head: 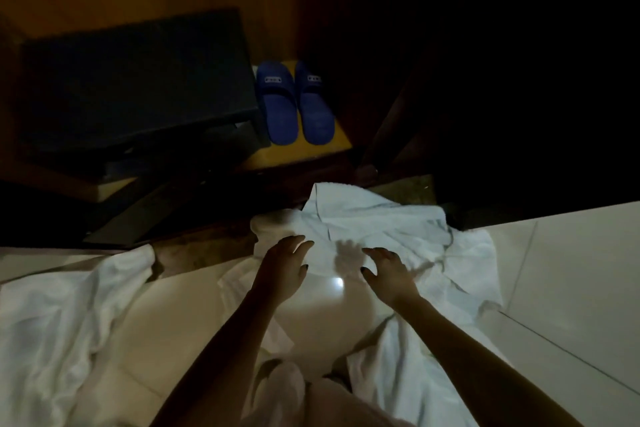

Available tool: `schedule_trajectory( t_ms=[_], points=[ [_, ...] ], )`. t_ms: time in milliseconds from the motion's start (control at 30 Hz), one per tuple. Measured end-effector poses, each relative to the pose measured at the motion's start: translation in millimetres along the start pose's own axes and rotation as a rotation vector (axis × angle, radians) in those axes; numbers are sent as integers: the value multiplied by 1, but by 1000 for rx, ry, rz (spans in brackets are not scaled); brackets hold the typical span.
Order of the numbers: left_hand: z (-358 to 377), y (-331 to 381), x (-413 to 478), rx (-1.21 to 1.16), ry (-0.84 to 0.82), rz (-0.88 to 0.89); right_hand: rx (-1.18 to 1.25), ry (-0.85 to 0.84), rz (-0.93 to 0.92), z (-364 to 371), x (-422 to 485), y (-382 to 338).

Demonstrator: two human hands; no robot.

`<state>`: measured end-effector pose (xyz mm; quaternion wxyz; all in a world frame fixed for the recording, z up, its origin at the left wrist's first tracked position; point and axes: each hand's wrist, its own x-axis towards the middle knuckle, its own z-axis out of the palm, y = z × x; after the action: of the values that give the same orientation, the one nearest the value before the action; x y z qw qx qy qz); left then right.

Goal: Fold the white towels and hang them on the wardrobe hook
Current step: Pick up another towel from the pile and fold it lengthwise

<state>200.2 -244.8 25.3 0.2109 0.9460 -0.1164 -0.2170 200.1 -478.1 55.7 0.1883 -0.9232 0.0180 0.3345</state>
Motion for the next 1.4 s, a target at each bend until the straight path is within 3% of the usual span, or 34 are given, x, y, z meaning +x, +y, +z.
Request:
schedule_trajectory(
  t_ms=[200, 367, 500, 667, 867, 1000, 1200, 1400],
  points=[
    [73, -59, 69, 142, 37, 141, 128, 3, -27, 99, 97, 12],
    [94, -89, 93, 265, 85, 188, -121, 40, 8, 151, 131, 26],
    [78, -81, 88, 296, 8, 137, 292, 132, 9, 137, 109, 16],
    [6, -47, 48, -1, 231, 4, 583, 302, 12, 33, 45, -27],
    [-158, 43, -6, -426, 224, -143, 695, 269, -246, -153, -61, -109],
    [-293, 130, -51, -766, 315, -1, 662, 318, -327, -280, -146, -167],
    [-489, 250, -123, -647, 604, 290, 583, 413, -544, -442, -282, -253],
    [-638, 339, -191, -800, 577, 388, 529, 454, -683, -574, -404, -311]
  ],
)
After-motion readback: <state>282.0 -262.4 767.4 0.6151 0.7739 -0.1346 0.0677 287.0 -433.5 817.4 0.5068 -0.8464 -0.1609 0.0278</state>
